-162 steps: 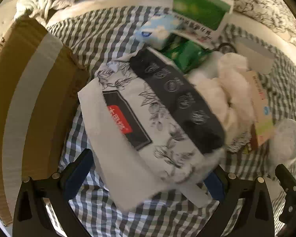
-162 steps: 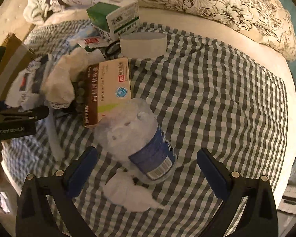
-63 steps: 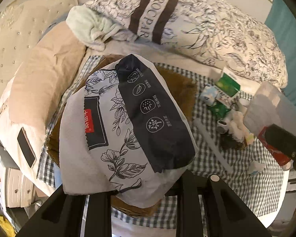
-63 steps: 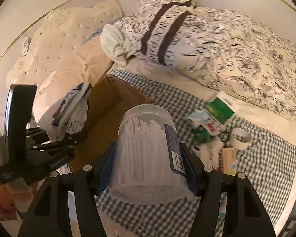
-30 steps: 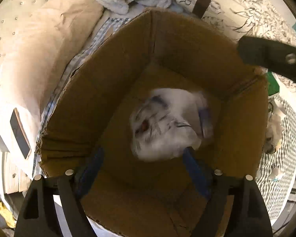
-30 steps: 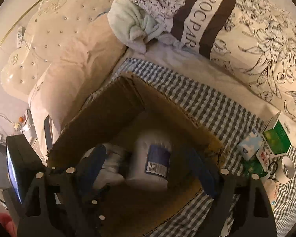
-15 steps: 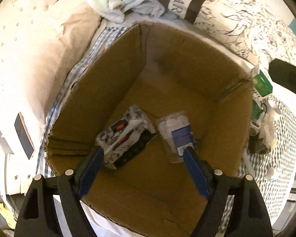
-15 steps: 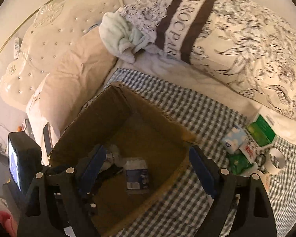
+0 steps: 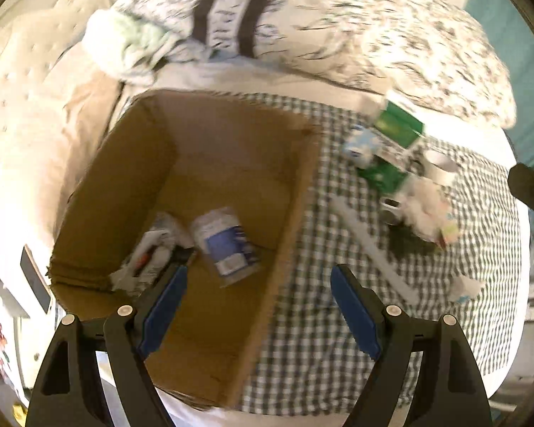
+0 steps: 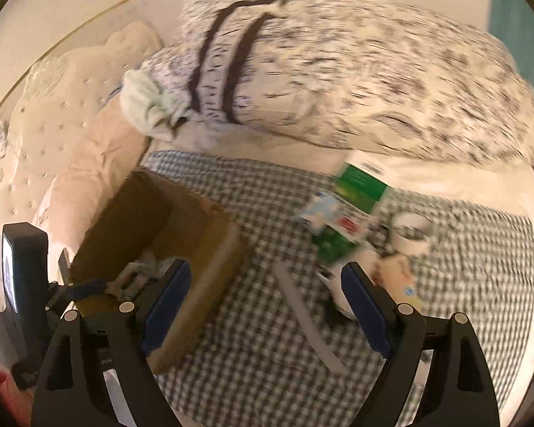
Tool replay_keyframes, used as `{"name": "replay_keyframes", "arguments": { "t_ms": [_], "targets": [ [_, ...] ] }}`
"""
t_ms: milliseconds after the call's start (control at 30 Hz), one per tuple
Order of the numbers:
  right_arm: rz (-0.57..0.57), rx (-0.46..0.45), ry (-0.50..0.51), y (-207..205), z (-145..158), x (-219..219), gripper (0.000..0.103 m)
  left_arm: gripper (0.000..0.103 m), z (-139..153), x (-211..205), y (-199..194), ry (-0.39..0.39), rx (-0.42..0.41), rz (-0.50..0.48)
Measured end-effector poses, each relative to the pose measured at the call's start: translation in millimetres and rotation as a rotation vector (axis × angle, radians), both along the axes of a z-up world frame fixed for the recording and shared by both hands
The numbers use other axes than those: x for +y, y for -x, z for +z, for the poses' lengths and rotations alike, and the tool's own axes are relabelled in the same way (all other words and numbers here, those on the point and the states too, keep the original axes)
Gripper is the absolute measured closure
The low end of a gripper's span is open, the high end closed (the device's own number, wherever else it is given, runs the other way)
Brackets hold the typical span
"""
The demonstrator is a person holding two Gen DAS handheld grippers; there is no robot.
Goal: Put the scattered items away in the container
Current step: 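Move the left tool toward the white foam tube while the right tool approaches the plush toy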
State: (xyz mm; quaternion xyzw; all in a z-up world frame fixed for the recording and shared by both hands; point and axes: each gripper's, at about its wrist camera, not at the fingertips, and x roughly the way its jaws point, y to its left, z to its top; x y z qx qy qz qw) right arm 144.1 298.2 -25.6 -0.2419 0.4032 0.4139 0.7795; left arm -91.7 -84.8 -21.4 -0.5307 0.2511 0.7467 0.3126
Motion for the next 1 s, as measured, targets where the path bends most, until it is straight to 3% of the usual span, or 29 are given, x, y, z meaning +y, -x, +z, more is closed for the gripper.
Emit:
{"name": "replay_keyframes", "arguments": {
  "t_ms": [567, 1000],
  "targets": [
    [-0.249, 0.01, -0.01, -60, 17, -163, 0.016, 0.018, -7, 73, -121, 0.005, -0.019, -0.161],
    [-0.308, 0.046, 0.006, -91, 7, -212, 0.016, 0.018, -18, 103, -157, 0.01, -0.015, -0.15]
  ]
}}
